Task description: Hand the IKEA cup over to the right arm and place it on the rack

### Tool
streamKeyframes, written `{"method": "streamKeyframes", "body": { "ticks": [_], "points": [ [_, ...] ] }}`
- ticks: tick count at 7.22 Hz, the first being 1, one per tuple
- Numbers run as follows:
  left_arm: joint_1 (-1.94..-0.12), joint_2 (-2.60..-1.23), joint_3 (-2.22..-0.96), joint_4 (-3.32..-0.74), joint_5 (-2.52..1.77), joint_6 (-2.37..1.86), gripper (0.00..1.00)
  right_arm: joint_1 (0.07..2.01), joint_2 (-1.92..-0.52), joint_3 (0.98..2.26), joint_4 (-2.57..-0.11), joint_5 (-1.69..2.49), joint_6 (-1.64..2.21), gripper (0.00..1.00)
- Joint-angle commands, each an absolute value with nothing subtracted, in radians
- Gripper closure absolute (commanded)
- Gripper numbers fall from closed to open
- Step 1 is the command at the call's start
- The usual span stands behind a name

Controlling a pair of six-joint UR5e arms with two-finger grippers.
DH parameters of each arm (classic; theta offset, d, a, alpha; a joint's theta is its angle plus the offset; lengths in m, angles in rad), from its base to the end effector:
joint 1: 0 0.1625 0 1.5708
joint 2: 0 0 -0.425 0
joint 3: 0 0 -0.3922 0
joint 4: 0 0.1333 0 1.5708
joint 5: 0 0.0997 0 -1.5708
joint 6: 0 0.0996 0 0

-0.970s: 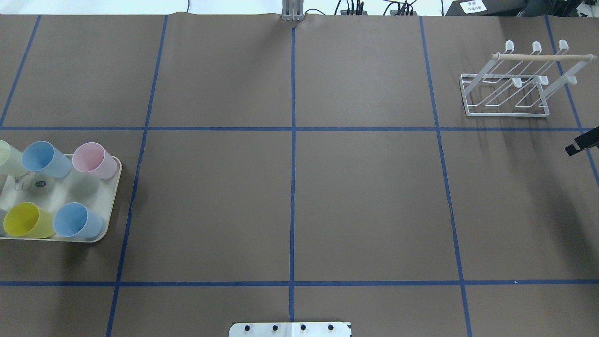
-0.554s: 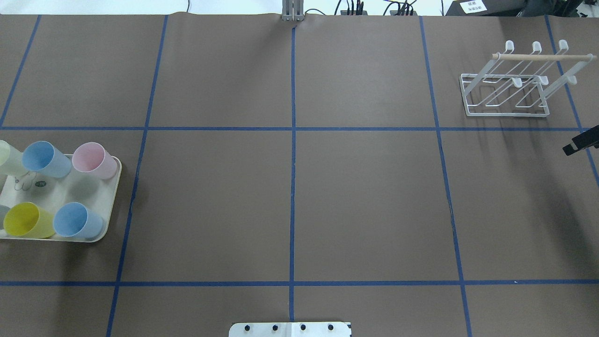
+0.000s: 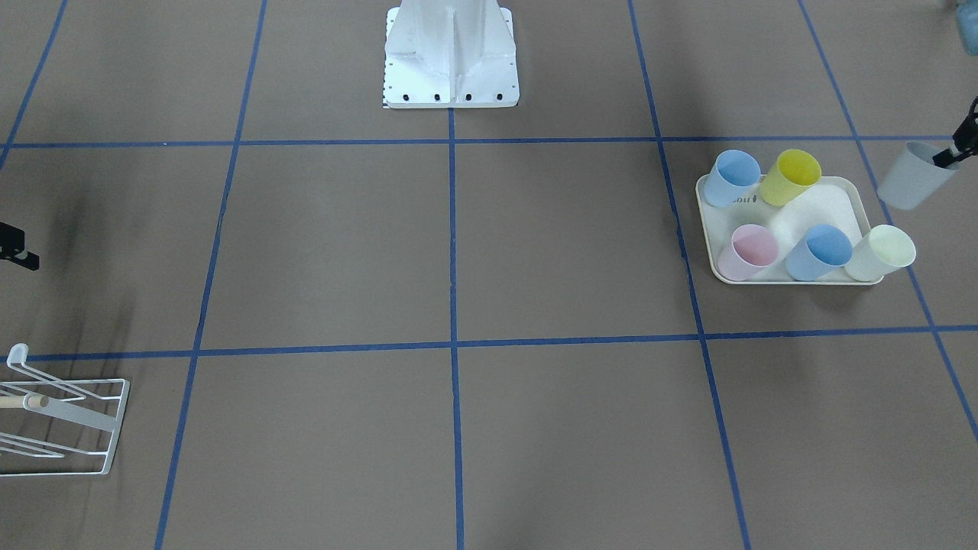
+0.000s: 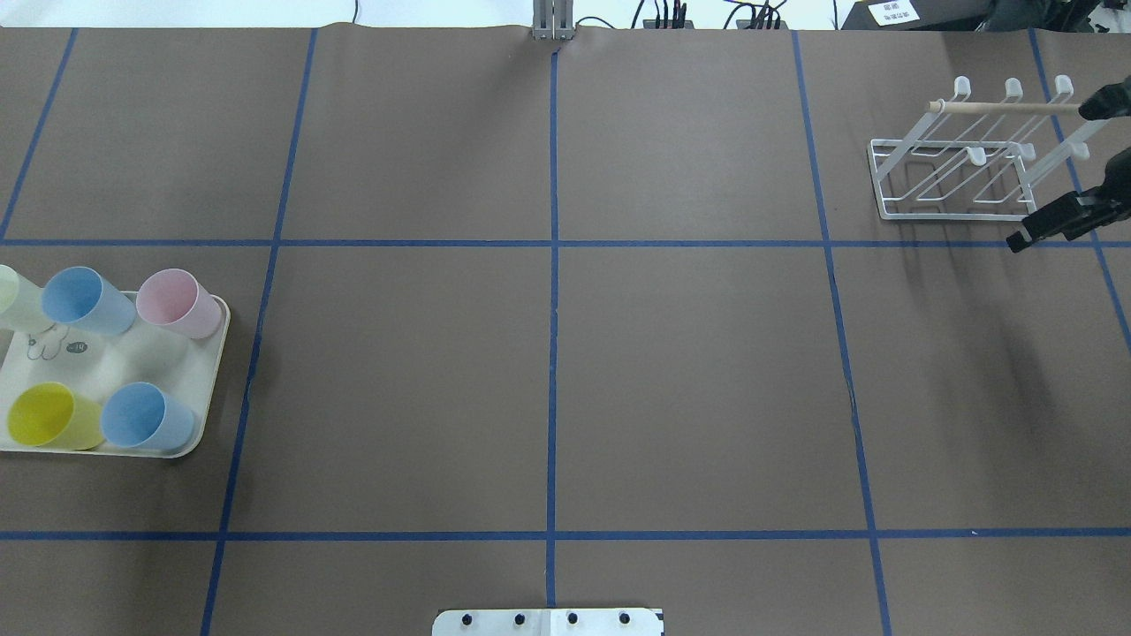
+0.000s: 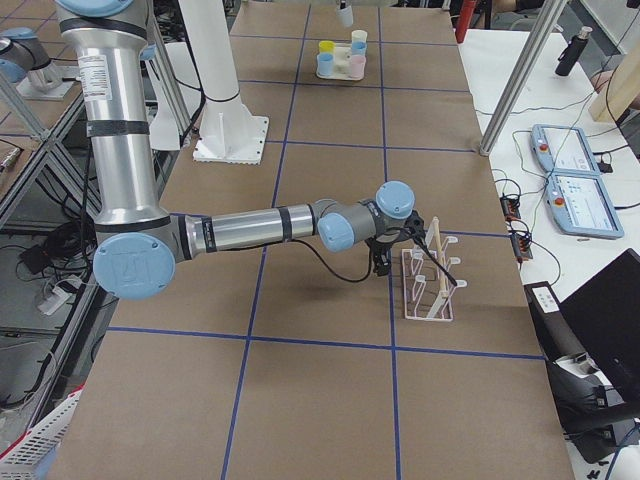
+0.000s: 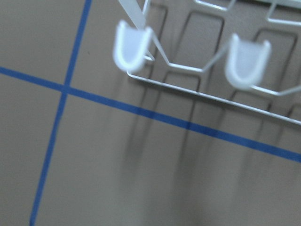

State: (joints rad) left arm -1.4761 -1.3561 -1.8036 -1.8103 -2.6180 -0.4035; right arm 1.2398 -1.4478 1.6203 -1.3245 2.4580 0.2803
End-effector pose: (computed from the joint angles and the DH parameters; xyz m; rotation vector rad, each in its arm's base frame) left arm -0.0080 -0.4133 0.5934 -0.0303 1.0668 -0.1441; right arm -0.1274 -0.5433 0.5339 0.1098 -0.9518 -0.2325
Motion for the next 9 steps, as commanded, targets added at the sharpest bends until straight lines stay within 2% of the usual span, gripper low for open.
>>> {"method": "streamKeyframes", "body": {
  "ticks": [1, 3, 6, 9],
  "points": [
    [-1.461, -1.454, -1.929, -1.801, -2.679, -0.784, 1.0, 1.186, -1.338, 1.626, -1.257, 2.457, 0.571, 0.02],
    [-1.367, -1.627, -1.96, -1.805, -2.72, -1.115, 1.0, 1.093, -1.258, 1.62, -1.07, 2.41, 0.929, 0.02],
    [-1.105, -1.848, -1.95, -1.874, -2.72, -1.312, 1.0, 0.92, -1.123, 1.629, -0.8, 2.283, 1.452, 0.02],
    [-0.962, -2.018, -1.931, -2.192, -2.548, -1.879, 1.0, 0.763, -1.112, 1.641, -0.267, 2.007, 1.921, 0.02]
  ]
}}
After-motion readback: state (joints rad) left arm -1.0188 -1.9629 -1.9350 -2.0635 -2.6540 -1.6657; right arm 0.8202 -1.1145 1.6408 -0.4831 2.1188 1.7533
